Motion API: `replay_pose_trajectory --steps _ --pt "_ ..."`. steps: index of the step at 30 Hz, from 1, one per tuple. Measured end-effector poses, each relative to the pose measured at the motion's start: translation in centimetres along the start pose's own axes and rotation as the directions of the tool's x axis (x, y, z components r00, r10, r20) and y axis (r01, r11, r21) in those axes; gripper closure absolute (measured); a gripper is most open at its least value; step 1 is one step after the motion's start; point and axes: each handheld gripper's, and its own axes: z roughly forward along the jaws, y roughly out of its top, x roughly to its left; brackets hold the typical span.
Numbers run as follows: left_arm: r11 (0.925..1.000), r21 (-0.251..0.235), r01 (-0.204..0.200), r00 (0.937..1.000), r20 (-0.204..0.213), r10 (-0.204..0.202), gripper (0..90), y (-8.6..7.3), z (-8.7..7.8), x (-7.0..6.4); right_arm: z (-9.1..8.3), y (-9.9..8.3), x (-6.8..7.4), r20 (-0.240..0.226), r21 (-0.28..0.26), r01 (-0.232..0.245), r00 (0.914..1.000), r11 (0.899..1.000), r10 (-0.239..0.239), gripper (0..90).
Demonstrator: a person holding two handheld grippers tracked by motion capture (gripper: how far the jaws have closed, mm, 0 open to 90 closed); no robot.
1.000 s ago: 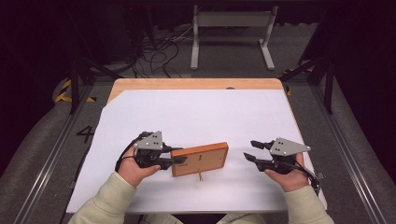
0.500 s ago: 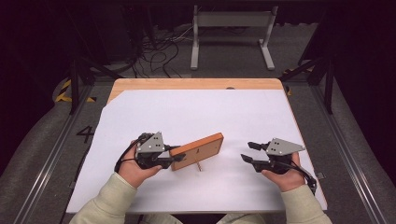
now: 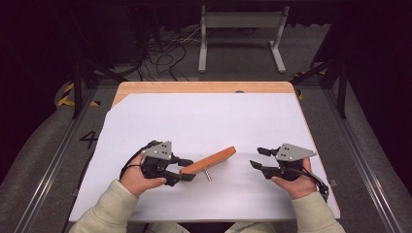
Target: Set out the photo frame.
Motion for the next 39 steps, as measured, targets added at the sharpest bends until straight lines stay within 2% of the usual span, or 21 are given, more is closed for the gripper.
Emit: replay_pose_trajectory --steps 1,2,4,7,13,17,19,21,23,24,25,26,29,34,36,37,38,39 --pt "0.9999 0.013 -0.006 1.0000 0.005 0.006 46.2 0.0 0.2 -0.1 0.0 0.0 0.0 0.000 0.001 0.001 1.0000 1.000 -0.001 46.6" --pt "0.9996 0.021 -0.018 0.9998 -0.010 0.018 45.7 0.0 0.4 -0.2 0.0 0.0 0.0 -0.002 0.001 0.000 1.0000 1.000 0.000 46.5" --pt "0.9998 0.021 -0.008 1.0000 -0.004 0.008 45.3 0.0 0.3 -0.1 0.1 0.1 0.1 -0.003 0.000 -0.002 1.0000 1.000 0.002 46.2" --pt "1.0000 -0.004 -0.007 1.0000 -0.005 0.007 44.1 -0.1 0.0 0.0 0.1 0.1 0.1 -0.004 0.000 0.002 1.0000 1.000 -0.002 46.0" --pt "0.9978 -0.056 -0.035 0.9984 -0.047 0.032 43.0 0.1 -0.9 -0.5 0.2 0.1 0.1 -0.009 0.005 0.000 1.0000 1.000 0.000 46.5" --pt "0.9945 -0.102 -0.025 0.9979 -0.062 0.018 42.9 0.0 -2.2 -0.6 0.2 0.1 0.1 -0.011 0.008 0.004 0.9999 1.000 -0.004 48.4" --pt "0.9900 -0.140 -0.012 0.9968 -0.079 0.001 42.9 -0.2 -3.2 -0.5 0.2 0.0 0.1 -0.014 0.013 0.008 0.9999 1.000 -0.008 50.3" --pt "0.9888 -0.149 -0.007 0.9959 -0.090 -0.006 43.4 -0.2 -3.5 -0.4 0.2 0.0 0.1 -0.014 0.015 0.011 0.9998 1.000 -0.010 51.2" --pt "0.9876 -0.157 -0.002 0.9892 -0.145 -0.021 44.4 -0.5 -4.2 -0.3 0.2 0.0 0.1 -0.021 0.024 0.013 0.9997 1.000 -0.012 55.4" --pt "0.9869 -0.161 -0.001 0.9874 -0.156 -0.025 46.3 -0.7 -4.5 -0.3 0.2 0.0 0.1 -0.026 0.033 0.013 0.9996 0.999 -0.012 62.0" --pt "0.9856 -0.169 0.003 0.9860 -0.164 -0.031 46.3 -0.9 -4.8 -0.3 0.2 0.0 0.1 -0.026 0.033 0.013 0.9996 0.999 -0.012 62.0" --pt "0.9846 -0.175 0.007 0.9840 -0.174 -0.038 47.2 -1.1 -5.0 -0.2 0.1 0.1 0.1 -0.030 0.038 0.012 0.9995 0.999 -0.011 66.0" --pt "0.9827 -0.184 0.026 0.9705 -0.231 -0.068 53.3 -1.8 -5.8 0.2 0.2 0.0 0.2 -0.050 0.062 0.017 0.9987 0.998 -0.014 78.7" --pt "0.9889 -0.135 0.062 0.9477 -0.303 -0.101 66.0 -2.6 -5.6 0.9 0.4 0.1 0.4 -0.072 0.088 0.029 0.9971 0.996 -0.023 87.8" --pt "0.9908 -0.114 0.073 0.9415 -0.320 -0.106 71.7 -2.8 -5.3 1.0 0.5 0.2 0.5 -0.087 0.096 0.036 0.9959 0.995 -0.028 90.0" --pt "0.9908 -0.114 0.073 0.9415 -0.320 -0.106 74.3 -2.8 -5.3 1.0 0.5 0.2 0.5 -0.087 0.096 0.036 0.9959 0.995 -0.028 90.0" --pt "0.9923 -0.093 0.082 0.9351 -0.337 -0.109 74.3 -2.9 -5.1 1.2 0.6 0.2 0.6 -0.093 0.100 0.039 0.9952 0.994 -0.030 90.0" --pt "0.9923 -0.085 0.091 0.9318 -0.344 -0.115 78.2 -3.0 -4.8 1.3 0.7 0.3 0.8 -0.099 0.107 0.042 0.9946 0.993 -0.032 90.0"
